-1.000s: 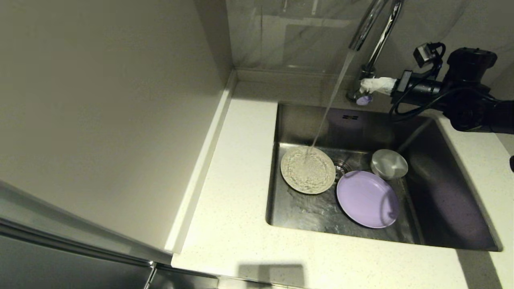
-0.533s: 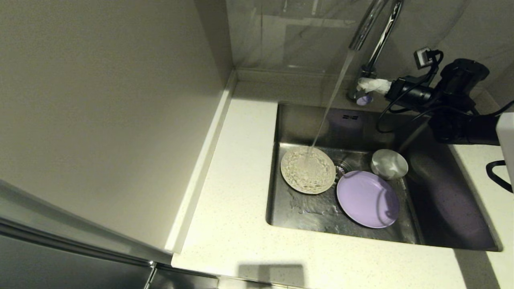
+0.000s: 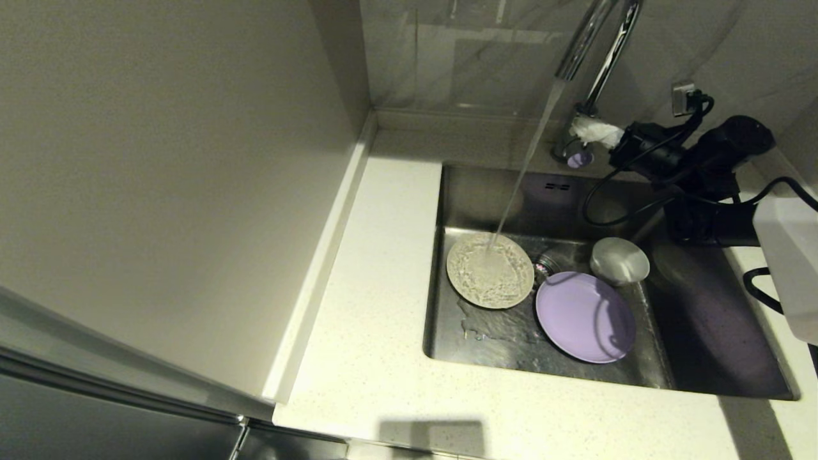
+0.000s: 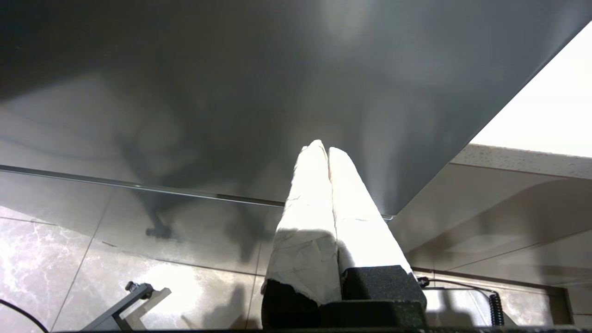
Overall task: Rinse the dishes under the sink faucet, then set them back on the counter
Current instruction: Turn off the faucet
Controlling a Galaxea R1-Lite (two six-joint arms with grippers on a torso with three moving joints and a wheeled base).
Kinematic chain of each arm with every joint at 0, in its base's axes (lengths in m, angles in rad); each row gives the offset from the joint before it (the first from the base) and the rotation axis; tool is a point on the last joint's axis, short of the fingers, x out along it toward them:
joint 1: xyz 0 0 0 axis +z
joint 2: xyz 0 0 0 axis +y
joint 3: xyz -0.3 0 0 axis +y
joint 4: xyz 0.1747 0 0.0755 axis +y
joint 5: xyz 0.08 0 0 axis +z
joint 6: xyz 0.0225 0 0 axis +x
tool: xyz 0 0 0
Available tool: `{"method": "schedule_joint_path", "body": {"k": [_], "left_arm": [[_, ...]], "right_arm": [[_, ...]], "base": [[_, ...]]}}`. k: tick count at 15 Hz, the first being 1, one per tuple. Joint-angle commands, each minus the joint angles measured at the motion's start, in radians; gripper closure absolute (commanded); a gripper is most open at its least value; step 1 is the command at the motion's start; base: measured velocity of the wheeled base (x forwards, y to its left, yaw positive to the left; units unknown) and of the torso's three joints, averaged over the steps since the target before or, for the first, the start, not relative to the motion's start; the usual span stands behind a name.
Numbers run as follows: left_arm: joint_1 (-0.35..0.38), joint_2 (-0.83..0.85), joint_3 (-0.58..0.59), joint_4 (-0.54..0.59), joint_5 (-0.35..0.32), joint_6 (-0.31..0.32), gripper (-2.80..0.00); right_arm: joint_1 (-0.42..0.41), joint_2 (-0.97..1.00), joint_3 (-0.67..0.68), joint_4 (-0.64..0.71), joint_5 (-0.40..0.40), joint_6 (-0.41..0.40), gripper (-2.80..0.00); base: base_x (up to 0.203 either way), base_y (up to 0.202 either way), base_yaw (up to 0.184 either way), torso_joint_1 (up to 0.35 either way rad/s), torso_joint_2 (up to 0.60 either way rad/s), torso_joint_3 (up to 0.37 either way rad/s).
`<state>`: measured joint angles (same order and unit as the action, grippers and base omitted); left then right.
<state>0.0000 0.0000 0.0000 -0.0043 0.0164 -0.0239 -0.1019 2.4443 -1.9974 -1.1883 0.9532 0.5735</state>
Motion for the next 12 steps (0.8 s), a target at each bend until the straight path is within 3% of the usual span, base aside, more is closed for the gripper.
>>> {"method": "schedule_joint_path", "body": {"k": [1, 3, 7, 9, 10, 12], "left_arm": [[0.0, -0.002, 0.0, 0.0, 0.0, -0.001, 0.0], [0.0, -0.002, 0.0, 0.0, 0.0, -0.001, 0.0], [0.0, -0.002, 0.0, 0.0, 0.0, -0.001, 0.0], [0.0, -0.002, 0.0, 0.0, 0.0, -0.001, 0.0], [0.0, -0.002, 0.0, 0.0, 0.0, -0.001, 0.0], [0.0, -0.002, 0.0, 0.0, 0.0, -0.001, 0.0]], "right_arm": [[0.004, 0.001, 0.0, -0.04, -0.011, -0.028, 0.0], [0.008, -0.001, 0.003, -0.033, -0.023, -0.083, 0.0], [0.008, -0.029, 0.005, 0.063, -0.081, -0.104, 0.0], [0.007, -0.03, 0.013, 0.101, -0.105, -0.187, 0.0], [0.007, -0.028, 0.02, 0.126, -0.135, -0.243, 0.0], [0.005, -0.023, 0.024, 0.14, -0.23, -0.279, 0.0]], "base": [[0.0, 0.0, 0.0, 0.0, 0.0, 0.0], [0.0, 0.0, 0.0, 0.0, 0.0, 0.0], [0.0, 0.0, 0.0, 0.0, 0.0, 0.0], [0.0, 0.0, 0.0, 0.0, 0.0, 0.0], [0.0, 0.0, 0.0, 0.0, 0.0, 0.0], [0.0, 0.0, 0.0, 0.0, 0.0, 0.0]]}}
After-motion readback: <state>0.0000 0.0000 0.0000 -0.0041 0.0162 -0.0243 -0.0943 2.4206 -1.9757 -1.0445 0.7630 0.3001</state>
